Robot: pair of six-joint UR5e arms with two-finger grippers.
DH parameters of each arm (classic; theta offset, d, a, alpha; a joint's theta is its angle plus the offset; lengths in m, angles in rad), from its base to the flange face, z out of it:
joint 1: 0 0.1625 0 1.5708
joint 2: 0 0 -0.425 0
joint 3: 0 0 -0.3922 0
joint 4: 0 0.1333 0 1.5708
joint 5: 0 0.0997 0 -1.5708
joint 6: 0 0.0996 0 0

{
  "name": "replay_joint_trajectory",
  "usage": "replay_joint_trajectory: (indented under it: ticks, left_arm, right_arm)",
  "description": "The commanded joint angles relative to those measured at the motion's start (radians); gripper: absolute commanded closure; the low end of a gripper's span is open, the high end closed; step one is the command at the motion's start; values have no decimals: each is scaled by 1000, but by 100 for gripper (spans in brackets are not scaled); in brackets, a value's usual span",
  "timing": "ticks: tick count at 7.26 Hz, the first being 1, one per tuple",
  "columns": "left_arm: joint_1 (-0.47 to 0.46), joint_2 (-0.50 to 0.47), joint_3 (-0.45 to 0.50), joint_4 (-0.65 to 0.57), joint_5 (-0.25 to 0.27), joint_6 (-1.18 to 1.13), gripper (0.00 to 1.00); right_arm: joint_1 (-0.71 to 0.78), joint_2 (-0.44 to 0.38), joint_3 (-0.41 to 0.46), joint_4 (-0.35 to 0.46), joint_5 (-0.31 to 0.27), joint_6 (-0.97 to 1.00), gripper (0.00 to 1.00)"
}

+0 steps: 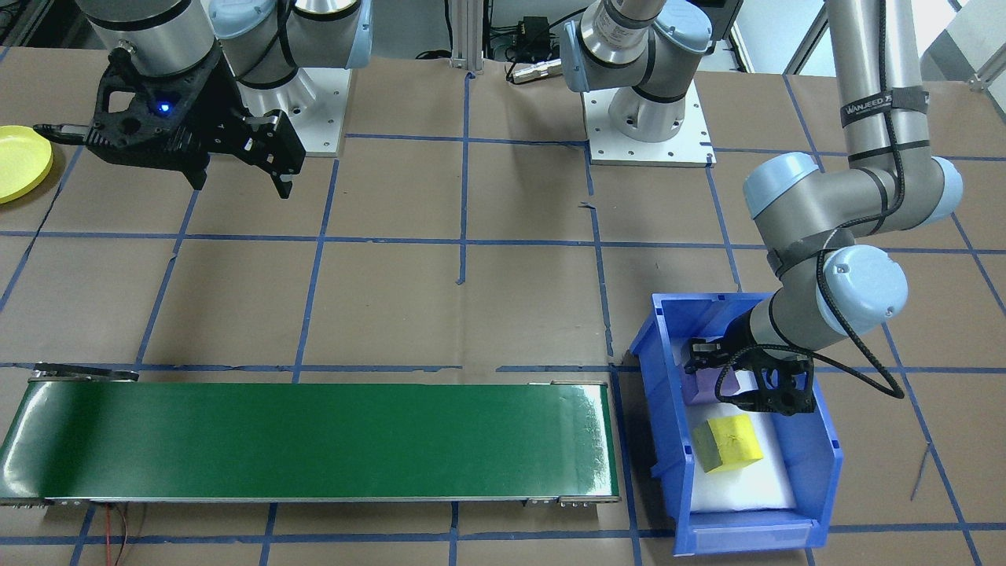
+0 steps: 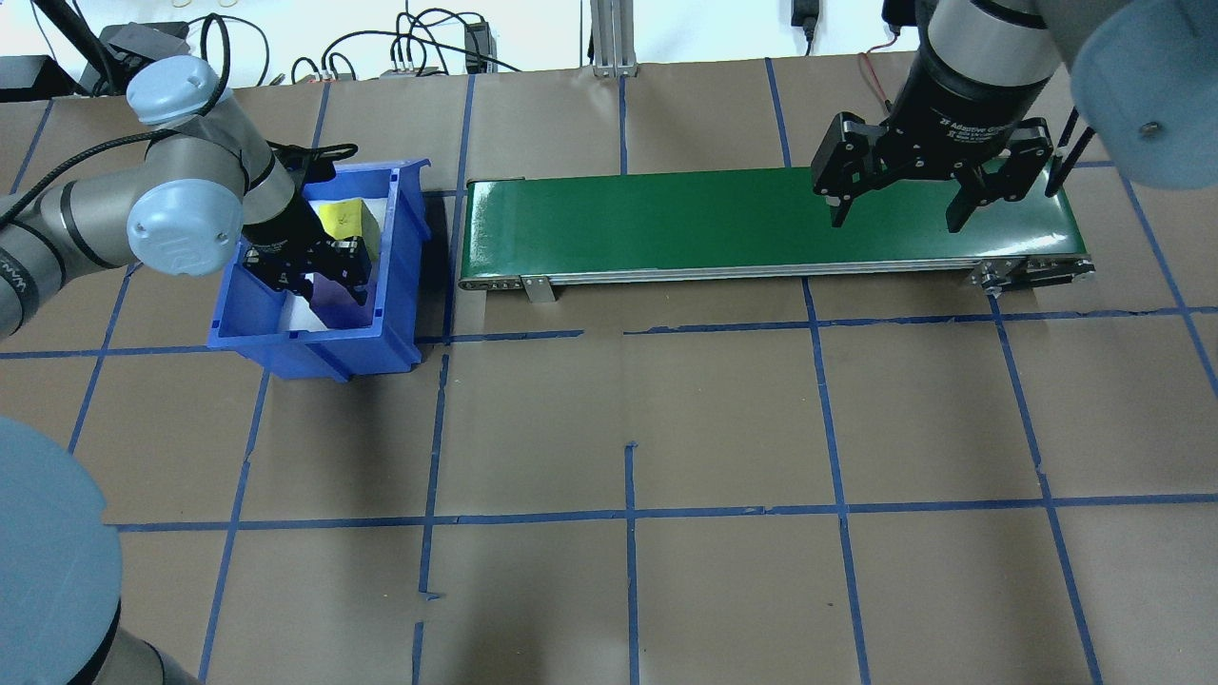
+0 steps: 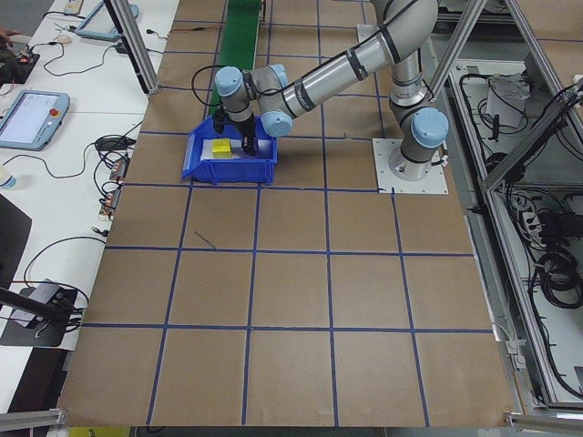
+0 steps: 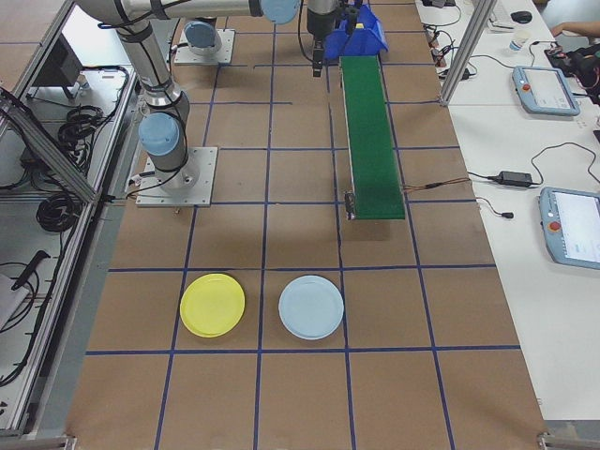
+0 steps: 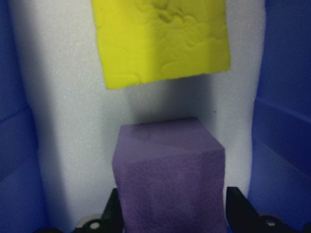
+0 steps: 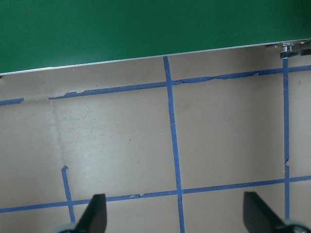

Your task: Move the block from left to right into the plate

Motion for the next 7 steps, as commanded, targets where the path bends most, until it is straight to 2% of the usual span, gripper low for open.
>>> replay_joint_trajectory:
  ticks: [1, 2, 3, 4, 5, 7]
  left_arm:
    - [-1, 120, 34, 0, 3, -9, 69]
    - [-15, 234, 40, -10, -5, -7, 69]
    - [-35, 306, 60, -9, -50, -3, 69]
    - [-55, 324, 97, -6, -154, -6, 69]
    - [-91, 321, 85, -13, -183, -10, 69]
    - [-171, 222, 34, 58, -178, -29, 69]
  right_arm:
    - [0, 0, 0, 0, 0, 1, 0]
    - [0, 0, 0, 0, 0, 2, 0]
    - [0, 0, 0, 0, 0, 0, 0]
    - [0, 0, 0, 0, 0, 1, 0]
    - [0, 0, 0, 0, 0, 2, 0]
    - [0, 0, 0, 0, 0, 1, 0]
